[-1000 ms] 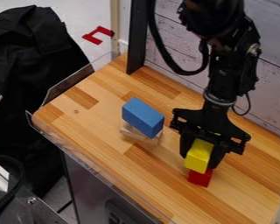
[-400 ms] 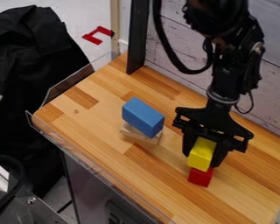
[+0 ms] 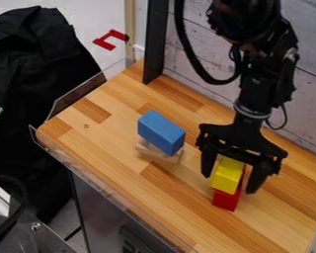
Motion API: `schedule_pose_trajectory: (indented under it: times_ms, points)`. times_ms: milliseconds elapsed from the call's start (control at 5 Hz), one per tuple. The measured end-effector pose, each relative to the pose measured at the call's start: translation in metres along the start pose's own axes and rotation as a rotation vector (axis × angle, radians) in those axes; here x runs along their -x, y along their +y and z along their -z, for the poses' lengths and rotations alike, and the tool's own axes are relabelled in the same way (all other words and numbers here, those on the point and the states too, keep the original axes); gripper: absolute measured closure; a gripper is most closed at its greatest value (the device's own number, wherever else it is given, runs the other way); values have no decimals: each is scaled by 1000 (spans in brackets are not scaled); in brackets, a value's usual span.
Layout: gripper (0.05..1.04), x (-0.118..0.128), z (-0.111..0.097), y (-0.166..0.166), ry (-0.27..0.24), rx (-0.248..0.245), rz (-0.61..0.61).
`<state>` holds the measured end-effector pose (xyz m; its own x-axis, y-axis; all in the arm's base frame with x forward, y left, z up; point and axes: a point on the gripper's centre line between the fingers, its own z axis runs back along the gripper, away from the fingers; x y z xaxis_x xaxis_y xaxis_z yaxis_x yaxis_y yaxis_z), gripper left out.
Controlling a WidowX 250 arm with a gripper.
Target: Take the yellow rectangular and put it on the top of the red rectangular
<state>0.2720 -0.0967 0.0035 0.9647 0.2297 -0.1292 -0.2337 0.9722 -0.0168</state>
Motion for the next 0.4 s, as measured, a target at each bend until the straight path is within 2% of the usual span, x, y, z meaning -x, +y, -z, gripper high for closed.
schedule_pose_trajectory:
  times_ms: [200,400]
  points:
    - [83,3,-32,10,-114,33,-37]
    - [83,6,-76,30,-274,73,-99]
